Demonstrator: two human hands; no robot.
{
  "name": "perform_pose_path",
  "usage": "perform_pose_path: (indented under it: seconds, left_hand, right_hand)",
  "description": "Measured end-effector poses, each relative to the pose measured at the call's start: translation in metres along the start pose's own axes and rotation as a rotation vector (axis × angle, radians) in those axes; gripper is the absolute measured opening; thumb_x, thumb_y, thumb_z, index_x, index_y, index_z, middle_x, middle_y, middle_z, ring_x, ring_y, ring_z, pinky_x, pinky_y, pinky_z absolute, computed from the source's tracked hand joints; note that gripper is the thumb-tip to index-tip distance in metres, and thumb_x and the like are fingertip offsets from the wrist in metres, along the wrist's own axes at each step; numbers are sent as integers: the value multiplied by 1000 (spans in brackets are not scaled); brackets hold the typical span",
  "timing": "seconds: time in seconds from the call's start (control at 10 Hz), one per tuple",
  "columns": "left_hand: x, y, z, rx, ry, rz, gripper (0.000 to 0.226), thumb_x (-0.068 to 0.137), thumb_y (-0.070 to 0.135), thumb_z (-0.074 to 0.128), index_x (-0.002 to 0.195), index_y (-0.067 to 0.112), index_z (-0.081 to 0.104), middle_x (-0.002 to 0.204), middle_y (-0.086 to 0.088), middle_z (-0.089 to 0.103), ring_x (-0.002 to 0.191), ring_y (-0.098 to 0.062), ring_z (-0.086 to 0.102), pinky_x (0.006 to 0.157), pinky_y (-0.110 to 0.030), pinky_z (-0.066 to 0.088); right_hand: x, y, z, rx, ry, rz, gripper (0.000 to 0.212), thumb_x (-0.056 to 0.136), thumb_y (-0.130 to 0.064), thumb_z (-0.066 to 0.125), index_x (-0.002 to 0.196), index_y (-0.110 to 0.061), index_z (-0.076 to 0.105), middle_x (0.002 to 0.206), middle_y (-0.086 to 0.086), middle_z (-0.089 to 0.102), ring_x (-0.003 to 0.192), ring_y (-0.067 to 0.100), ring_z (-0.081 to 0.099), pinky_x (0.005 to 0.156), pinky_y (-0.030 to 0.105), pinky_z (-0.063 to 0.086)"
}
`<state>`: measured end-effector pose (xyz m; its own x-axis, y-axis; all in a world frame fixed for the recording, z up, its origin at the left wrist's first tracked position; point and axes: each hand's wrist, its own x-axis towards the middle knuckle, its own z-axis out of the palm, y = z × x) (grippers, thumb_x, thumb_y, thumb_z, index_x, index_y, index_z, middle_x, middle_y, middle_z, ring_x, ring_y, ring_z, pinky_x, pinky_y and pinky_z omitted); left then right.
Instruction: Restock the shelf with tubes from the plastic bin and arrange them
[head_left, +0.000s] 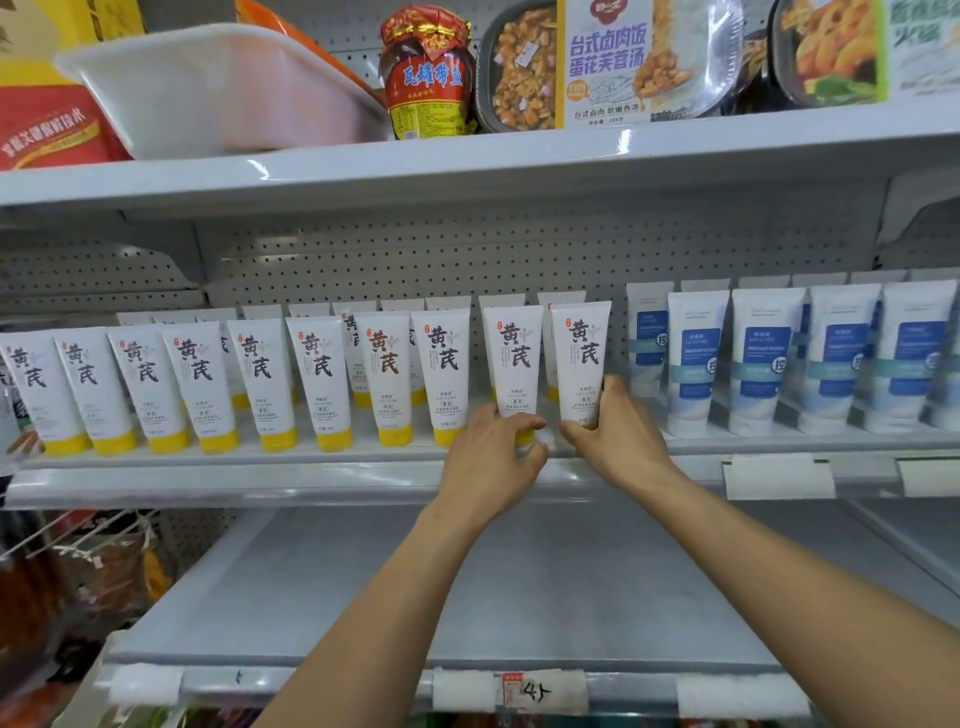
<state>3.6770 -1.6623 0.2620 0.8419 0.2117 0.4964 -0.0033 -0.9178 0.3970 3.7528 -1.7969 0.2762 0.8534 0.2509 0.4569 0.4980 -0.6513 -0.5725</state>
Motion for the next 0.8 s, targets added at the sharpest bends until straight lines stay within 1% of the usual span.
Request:
perform_pose_path:
  seconds: [0.1,0.2,0.3,0.4,0.5,0.6,0.7,0.8]
  left_hand:
    - [-1,2,-2,21,-3,12,39,92,36,55,131,30,58,130,-4,50,119,-22,51,99,-33,44]
    - [-4,3,-3,62,28,37,40,90,34,56,130,26,58,132,-3,46,121,-22,48,98,-33,44]
    - [-12,4,-6,100,78,31,40,90,33,58,128,22,57,140,-2,39,128,-21,42,101,-33,41]
    - [-22,7,-11,91,137,28,38,90,33,58,127,21,58,144,-1,37,132,-18,39,100,-31,39]
    - [-35,13,-17,47,218,21,30,91,35,56,119,24,61,129,5,47,116,-13,51,85,-28,45]
    - [-53,19,-24,18,256,-44,22,92,37,53,112,32,61,114,14,55,96,-6,57,74,-27,47]
    - [-72,21,-28,-4,283,-69,18,92,35,54,108,33,62,105,15,61,83,-5,59,73,-28,49]
    - [-88,19,-33,-53,299,-25,18,92,33,56,108,29,62,101,13,62,83,-5,59,75,-34,52]
  right_hand:
    - [-4,1,-2,4,13,-14,52,83,-31,65,124,-13,39,120,8,62,105,31,61,83,38,51]
    - [-11,2,-5,46,15,-45,56,82,-25,66,129,-13,38,123,9,60,108,28,59,86,37,49]
    - [-21,4,-9,47,26,-92,62,83,-21,67,136,-13,35,132,8,50,121,26,48,92,35,42]
    - [-32,5,-15,6,54,-140,62,86,-22,65,139,-14,34,139,7,45,128,24,39,100,35,37]
    - [-43,5,-20,-51,95,-177,55,89,-25,60,138,-18,37,140,4,45,126,22,44,98,38,41]
    - [-58,5,-23,-49,129,-238,44,91,-24,55,133,-24,44,134,-1,48,114,20,53,87,39,48]
    - [-74,6,-23,-60,139,-299,37,90,-21,54,127,-25,51,127,-2,53,107,20,57,82,37,47]
    - [-93,7,-25,-57,162,-334,33,90,-21,55,123,-24,54,121,-2,58,103,20,59,83,38,48]
